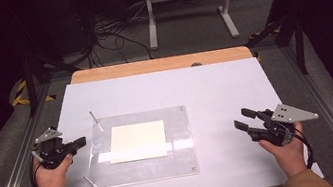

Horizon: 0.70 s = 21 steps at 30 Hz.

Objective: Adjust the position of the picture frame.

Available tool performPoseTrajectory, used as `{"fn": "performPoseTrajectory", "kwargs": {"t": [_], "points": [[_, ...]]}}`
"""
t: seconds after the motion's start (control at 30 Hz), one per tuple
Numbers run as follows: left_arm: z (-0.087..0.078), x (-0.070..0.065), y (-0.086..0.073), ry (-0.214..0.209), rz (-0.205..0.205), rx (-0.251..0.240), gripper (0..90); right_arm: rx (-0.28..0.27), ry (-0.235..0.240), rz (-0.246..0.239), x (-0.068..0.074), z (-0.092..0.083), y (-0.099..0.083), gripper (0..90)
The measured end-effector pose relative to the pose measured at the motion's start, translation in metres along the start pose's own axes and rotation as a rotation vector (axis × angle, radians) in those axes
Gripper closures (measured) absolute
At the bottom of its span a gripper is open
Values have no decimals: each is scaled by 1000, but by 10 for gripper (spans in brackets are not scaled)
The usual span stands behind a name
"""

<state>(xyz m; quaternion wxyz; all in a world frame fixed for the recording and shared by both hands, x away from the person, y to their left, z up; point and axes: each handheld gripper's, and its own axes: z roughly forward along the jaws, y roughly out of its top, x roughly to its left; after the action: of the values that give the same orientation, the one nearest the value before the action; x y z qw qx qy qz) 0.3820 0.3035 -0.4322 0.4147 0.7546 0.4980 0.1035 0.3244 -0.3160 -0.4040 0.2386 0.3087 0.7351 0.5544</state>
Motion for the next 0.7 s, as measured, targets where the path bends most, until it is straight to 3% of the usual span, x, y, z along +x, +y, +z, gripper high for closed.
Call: {"fn": "performPoseTrajectory", "kwargs": {"t": [0.4, 0.5, 0.7], "points": [[16, 10, -3, -13, -52, 136, 899, 6, 0, 1, 0, -3, -1, 475], [17, 10, -4, -1, -80, 162, 899, 9, 0, 1, 0, -3, -2, 475], [21, 13, -6, -4, -88, 197, 899, 9, 0, 3, 0, -2, -2, 472]]}}
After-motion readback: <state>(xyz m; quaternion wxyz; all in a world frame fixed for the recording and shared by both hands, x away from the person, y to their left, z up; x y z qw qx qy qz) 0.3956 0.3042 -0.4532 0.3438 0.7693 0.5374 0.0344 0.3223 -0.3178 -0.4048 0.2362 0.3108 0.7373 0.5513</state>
